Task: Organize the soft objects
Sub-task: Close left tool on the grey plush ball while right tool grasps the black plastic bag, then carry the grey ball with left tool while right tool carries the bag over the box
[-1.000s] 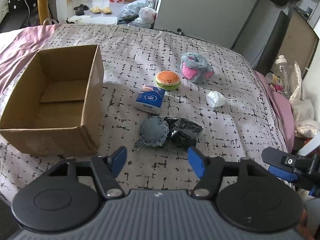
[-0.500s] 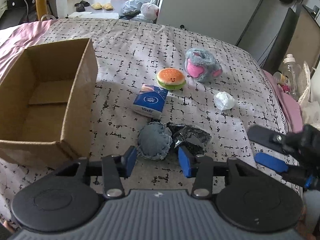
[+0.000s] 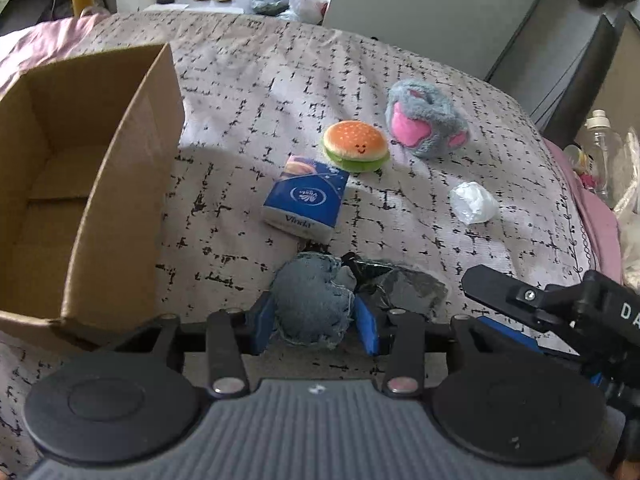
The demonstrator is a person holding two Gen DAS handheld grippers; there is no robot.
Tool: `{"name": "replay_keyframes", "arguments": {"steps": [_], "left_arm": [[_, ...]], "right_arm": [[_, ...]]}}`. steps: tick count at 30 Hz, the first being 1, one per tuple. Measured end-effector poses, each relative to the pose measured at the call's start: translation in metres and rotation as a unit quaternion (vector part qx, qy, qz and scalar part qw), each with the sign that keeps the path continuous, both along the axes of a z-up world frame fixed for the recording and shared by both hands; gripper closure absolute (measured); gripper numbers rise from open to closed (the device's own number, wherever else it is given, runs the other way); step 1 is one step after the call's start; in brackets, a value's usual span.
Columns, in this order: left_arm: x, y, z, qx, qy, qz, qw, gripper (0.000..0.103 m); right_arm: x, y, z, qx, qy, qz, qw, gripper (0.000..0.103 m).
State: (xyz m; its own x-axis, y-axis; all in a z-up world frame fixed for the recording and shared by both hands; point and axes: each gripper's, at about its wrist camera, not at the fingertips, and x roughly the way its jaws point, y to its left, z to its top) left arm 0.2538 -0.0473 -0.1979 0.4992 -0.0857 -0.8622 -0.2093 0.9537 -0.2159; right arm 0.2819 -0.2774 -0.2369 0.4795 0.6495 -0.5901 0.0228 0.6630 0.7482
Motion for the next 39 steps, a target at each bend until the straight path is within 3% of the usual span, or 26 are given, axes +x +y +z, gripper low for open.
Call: {"name": "replay_keyframes", "arguments": {"steps": [10,15,16,20,22,30,33,39], "left_arm": [[0.007,0.008,-0.016,-0.005,0.011,0.013,0.9998,0.060],[0.007,0.010,-0.018,-0.011,0.010,0.015,0.9998,0.069],[0.006,0.010,-0.018,-0.010,0.008,0.014,0.9998,0.070],[0.004,0.011,-0.015,-0.012,0.002,0.009,0.9999,0.074],[0.001,0.013,-0.011,-0.010,-0.001,0.011,0.9999,0.074],[-0.018,0.017,0.007,-0.015,-0.018,0.014,0.9996,0.075],[-0.024,0.020,0.016,-0.032,-0.023,0.014,0.9991,0.075],[-0.035,0.023,0.043,-0.019,-0.052,0.006,0.9984,0.075]], "right_arm": [[0.015,0.024,-0.016,-0.003,0.020,0.021,1.000,0.035],[0.016,0.033,-0.018,-0.015,0.013,0.028,0.999,0.035],[0.015,0.033,-0.018,-0.015,0.010,0.029,0.999,0.037],[0.014,0.038,-0.019,-0.025,0.001,0.042,0.999,0.064],[0.011,0.037,-0.016,-0.022,0.000,0.050,0.999,0.068],[-0.011,0.029,-0.004,-0.042,0.002,0.033,0.999,0.070],[-0.018,0.025,0.007,-0.054,-0.008,0.021,0.998,0.070],[-0.030,0.023,0.029,-0.076,-0.019,-0.012,0.997,0.070]]}}
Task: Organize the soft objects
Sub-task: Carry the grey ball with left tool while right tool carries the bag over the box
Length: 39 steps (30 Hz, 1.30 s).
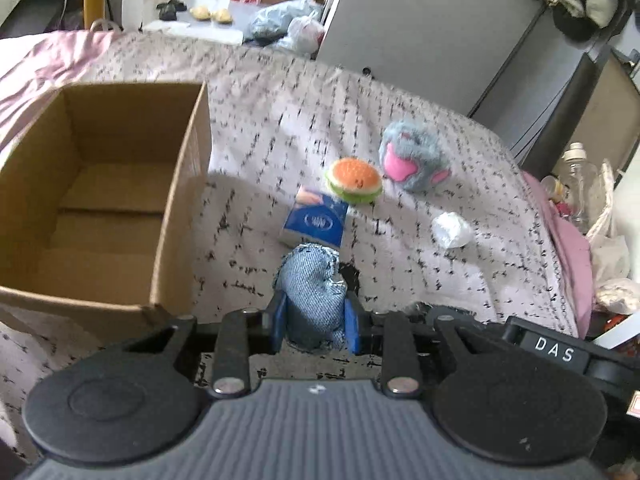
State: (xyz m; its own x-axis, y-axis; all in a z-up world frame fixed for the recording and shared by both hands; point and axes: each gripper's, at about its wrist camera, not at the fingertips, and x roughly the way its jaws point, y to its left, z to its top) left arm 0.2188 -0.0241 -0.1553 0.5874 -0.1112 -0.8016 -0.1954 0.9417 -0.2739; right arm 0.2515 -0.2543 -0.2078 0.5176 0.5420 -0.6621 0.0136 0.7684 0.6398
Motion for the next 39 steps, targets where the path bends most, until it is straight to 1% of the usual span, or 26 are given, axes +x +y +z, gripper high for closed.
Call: {"name": "replay_keyframes", "arguments": {"steps": [4,9,14,17,27,35,39], "left_arm": [[-0.008,0.003,0.020,0.004,-0.012,-0.012,0.9998,0.075],[-0.018,0.012,0.045,0.009,-0.031,-0.011,0.9994,0.074],[-0.027,0.020,0.063,0.017,-0.051,-0.012,0.9985,0.074],[-0.032,0.027,0.070,0.017,-0.055,-0.009,0.9983,0.074],[-0.045,0.051,0.086,0.016,-0.071,-0.003,0.9974,0.074],[-0.051,0.076,0.086,0.004,-0.074,0.015,0.9972,0.074],[-0.052,0.090,0.081,-0.002,-0.072,0.030,0.9969,0.074]], "right_arm": [[-0.009,0.007,0.017,-0.002,-0.011,-0.012,1.000,0.070],[-0.017,0.019,0.041,-0.006,-0.041,-0.010,0.999,0.070],[-0.020,0.032,0.061,-0.010,-0.064,-0.004,0.998,0.070],[-0.022,0.039,0.070,-0.008,-0.073,0.000,0.997,0.070],[-0.028,0.066,0.087,-0.005,-0.087,0.007,0.996,0.070],[-0.028,0.086,0.093,-0.004,-0.095,0.003,0.995,0.070],[-0.027,0.098,0.097,-0.012,-0.102,0.002,0.995,0.070]]}}
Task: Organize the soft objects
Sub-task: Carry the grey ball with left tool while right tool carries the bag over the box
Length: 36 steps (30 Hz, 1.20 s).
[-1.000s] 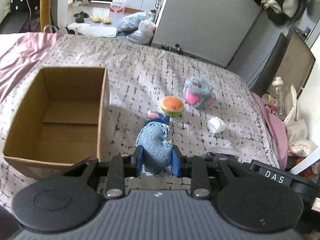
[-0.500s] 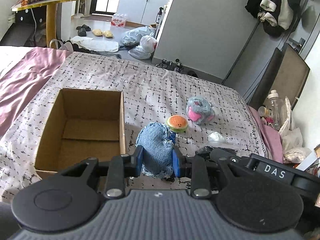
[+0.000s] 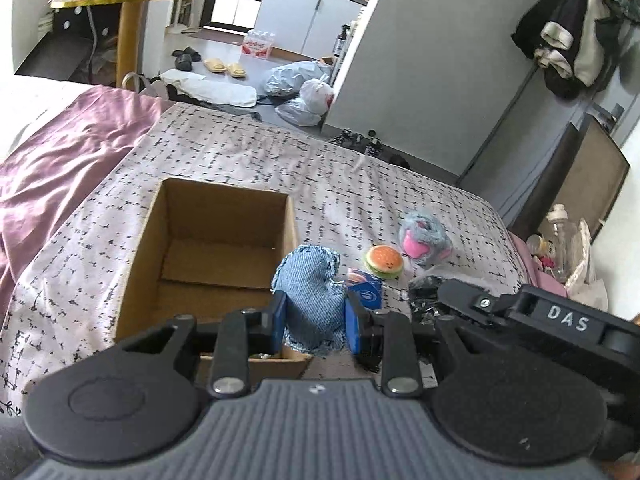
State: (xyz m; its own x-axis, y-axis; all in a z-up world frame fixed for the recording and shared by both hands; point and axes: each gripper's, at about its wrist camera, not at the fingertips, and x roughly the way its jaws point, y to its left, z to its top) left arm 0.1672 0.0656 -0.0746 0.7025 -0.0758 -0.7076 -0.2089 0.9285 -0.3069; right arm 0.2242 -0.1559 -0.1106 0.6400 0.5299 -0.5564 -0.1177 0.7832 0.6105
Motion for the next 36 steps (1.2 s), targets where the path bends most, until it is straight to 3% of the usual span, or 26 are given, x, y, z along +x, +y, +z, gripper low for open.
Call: {"name": "replay_keyframes", "arguments": {"steps": [15,18,36], "left_arm": [[0.006,0.049,-0.032,-0.010,0.020,0.068,0.9974,0.074],[0.007,0.060,-0.043,-0.028,0.033,0.090,0.9950,0.074],[0.005,0.080,-0.055,-0.051,0.044,0.134,0.9886,0.069]], "right_arm": [[0.008,0.067,0.000,-0.019,-0.005,0.046,0.999,0.069],[0.012,0.077,-0.002,-0.025,-0.002,0.051,0.998,0.069],[0.017,0.118,-0.022,-0.025,0.029,0.078,0.996,0.069]]}}
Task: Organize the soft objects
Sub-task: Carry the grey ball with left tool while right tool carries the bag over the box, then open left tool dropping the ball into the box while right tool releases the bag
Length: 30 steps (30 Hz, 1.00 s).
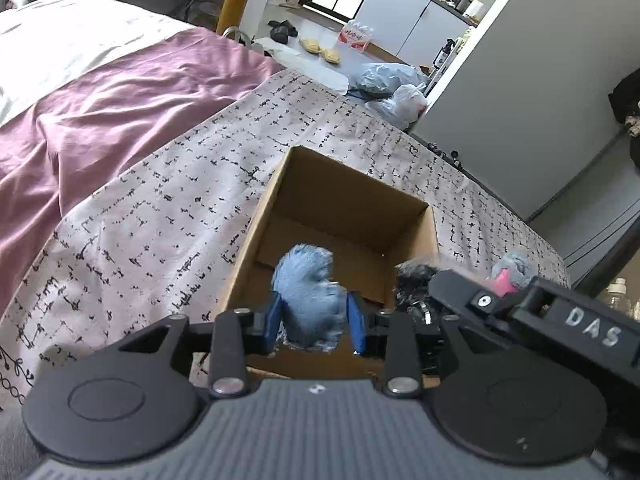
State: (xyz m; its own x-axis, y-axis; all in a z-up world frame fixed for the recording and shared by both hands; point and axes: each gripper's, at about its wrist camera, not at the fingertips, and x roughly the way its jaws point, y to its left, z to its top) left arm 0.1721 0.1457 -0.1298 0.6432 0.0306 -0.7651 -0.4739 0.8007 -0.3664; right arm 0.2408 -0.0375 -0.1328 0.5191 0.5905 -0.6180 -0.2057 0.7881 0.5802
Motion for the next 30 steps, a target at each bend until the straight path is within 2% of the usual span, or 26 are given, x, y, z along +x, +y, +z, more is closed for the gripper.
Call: {"name": "replay_keyframes", "arguments": {"steps": [2,5,15,19,25,30], "left_arm": [[-0.001,0.001,0.001,-0.001,0.004,0.008,1.0000,0.063],[-0.005,0.002,0.003,0.003,0.000,0.016,0.9999,0.058],[-0.016,0.006,0.010,0.000,-0.014,0.040,0.9991,0.052],[-0.018,0.005,0.012,0.003,-0.013,0.039,0.9992,0.048],[-0.016,0.001,0.011,0.006,-0.002,0.028,0.9996,0.031],[-0.015,0.000,0.009,-0.018,0.003,0.013,0.9997,0.026]], "right_arm": [[0.000,0.000,-0.004,-0.002,0.006,-0.003,1.000,0.069],[0.001,0.001,-0.010,-0.001,0.019,-0.009,1.000,0.069],[0.004,0.009,-0.015,-0.006,0.030,-0.002,1.000,0.065],[-0.001,0.001,-0.007,-0.007,0.024,-0.009,1.000,0.048],[-0.013,-0.018,0.004,-0.022,0.005,-0.011,1.000,0.040],[-0.017,-0.041,0.009,-0.032,-0.004,-0.019,0.999,0.033]]}}
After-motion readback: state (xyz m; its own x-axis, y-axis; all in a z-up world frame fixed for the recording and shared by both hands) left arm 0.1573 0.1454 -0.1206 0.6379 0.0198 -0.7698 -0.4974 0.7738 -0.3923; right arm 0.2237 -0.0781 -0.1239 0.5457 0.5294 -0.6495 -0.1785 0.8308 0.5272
